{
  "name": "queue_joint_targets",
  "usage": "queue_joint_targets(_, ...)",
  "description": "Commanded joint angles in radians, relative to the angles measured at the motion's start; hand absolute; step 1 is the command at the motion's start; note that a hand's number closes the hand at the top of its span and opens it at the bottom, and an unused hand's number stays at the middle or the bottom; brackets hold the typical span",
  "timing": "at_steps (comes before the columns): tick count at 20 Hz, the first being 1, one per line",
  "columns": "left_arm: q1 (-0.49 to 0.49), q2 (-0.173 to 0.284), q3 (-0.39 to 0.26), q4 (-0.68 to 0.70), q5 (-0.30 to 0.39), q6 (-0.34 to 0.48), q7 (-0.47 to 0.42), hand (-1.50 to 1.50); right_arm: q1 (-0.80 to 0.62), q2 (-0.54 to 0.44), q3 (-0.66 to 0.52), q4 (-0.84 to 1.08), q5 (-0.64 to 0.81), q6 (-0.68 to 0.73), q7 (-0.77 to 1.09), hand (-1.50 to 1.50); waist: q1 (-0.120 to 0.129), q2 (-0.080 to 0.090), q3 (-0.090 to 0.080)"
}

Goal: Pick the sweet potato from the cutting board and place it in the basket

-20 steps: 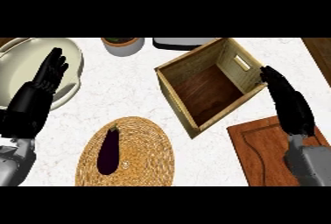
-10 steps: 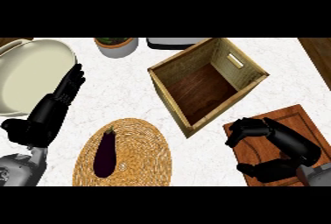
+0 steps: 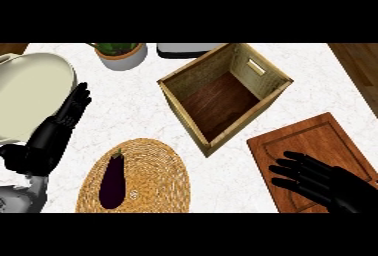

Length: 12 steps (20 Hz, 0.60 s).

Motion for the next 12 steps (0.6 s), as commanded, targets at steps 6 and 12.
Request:
queue_joint_targets(6, 0.029, -0.003, 0.011, 0.01, -0.008, -0.01, -0.036, 0.0, 0.13, -0.285, -0.153, -0.292, 0.368, 0.036, 0.32, -1.5, -0.012, -0.002, -0.006)
queue_joint_targets(12, 0.03, 0.003, 0.015, -0.017, 0.003, -0.041, -0.03, 0.0, 0.308, -0.416, -0.188, -0.525, 0.362, 0.317, 0.531, -1.5, 0.003, 0.004, -0.003)
